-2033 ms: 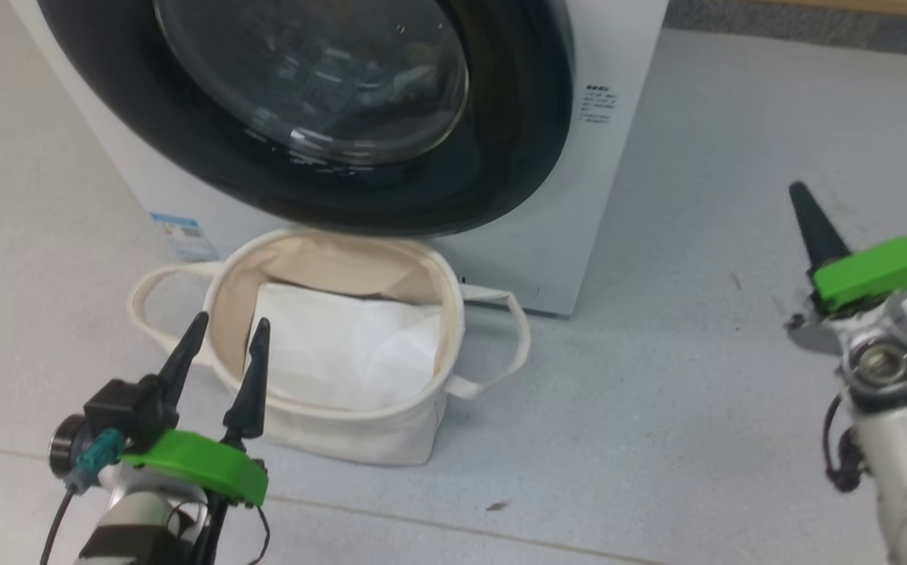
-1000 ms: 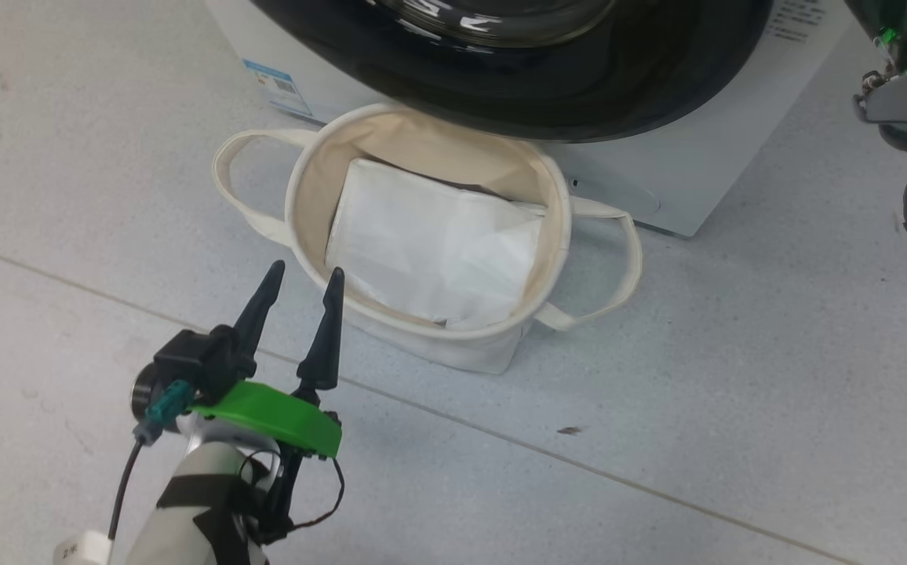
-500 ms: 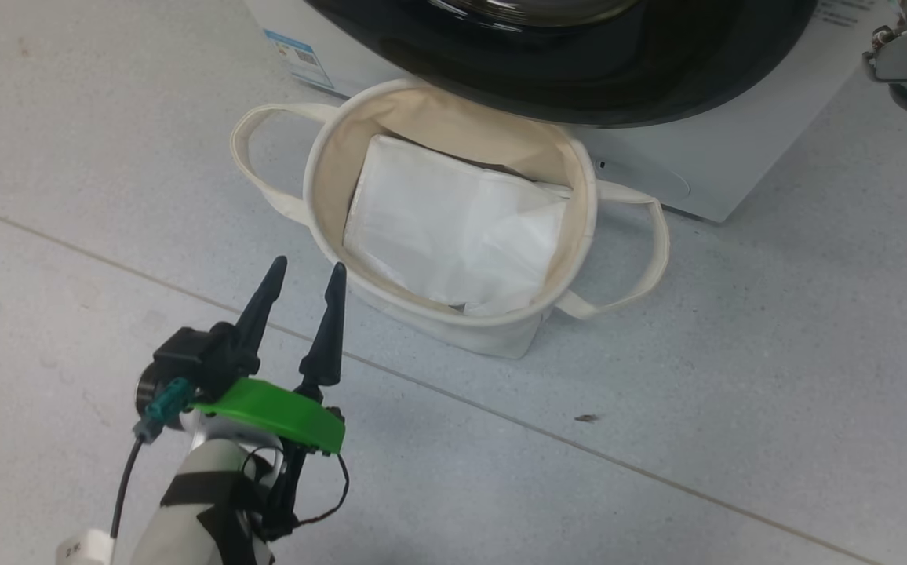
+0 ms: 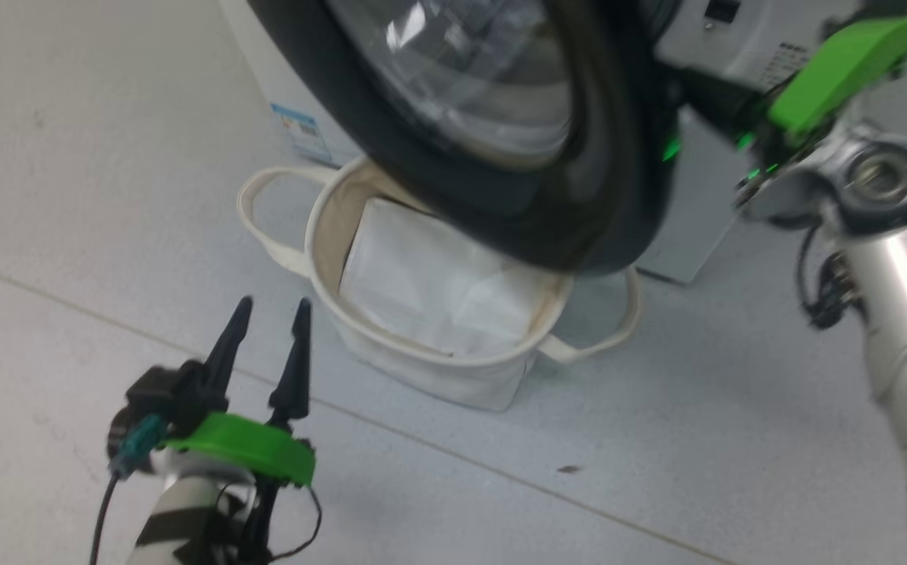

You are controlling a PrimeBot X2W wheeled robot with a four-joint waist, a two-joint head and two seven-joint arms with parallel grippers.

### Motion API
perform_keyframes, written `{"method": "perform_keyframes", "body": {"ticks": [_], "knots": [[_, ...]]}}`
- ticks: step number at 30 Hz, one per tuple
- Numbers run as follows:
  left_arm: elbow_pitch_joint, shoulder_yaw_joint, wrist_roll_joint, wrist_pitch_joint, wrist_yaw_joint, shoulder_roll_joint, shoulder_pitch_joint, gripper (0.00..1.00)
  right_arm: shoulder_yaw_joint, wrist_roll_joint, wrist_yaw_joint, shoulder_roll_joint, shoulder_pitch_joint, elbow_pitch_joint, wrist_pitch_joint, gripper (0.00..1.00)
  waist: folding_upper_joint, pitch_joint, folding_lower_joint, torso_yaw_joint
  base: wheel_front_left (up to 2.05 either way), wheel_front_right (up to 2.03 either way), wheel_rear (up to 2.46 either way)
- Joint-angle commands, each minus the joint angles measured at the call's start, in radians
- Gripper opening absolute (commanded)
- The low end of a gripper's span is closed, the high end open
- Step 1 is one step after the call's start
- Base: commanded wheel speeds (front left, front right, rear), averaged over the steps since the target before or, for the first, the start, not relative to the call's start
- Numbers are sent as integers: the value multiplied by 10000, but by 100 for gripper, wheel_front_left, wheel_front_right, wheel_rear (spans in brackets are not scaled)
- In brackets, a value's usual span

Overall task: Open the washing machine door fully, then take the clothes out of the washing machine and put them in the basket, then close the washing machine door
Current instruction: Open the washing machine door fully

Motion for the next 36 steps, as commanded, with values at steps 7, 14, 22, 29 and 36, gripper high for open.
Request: {"method": "perform_keyframes", "body": {"ticks": [7,14,22,29,36], "knots": [[-439,1016,161,-118,-49,562,894,100,901,257,14,1110,1348,-1610,344,0,0,-998,0,-347,0,0,0],[-541,1280,229,-118,-52,620,1441,100,1583,434,14,1885,2376,-2252,341,0,0,-1487,0,-58,0,0,0],[-802,1604,380,-118,-43,722,1865,100,2663,242,14,2350,2789,-2320,-818,0,0,-1936,0,554,0,0,0],[-859,1664,399,-118,-44,721,1903,100,3997,663,14,2378,2725,-2617,-2084,0,0,-1969,0,861,0,0,0],[-882,1711,367,-118,-46,715,1832,100,5410,1217,14,2381,2244,-2699,-3755,0,0,-1929,0,930,0,0,0]]}}
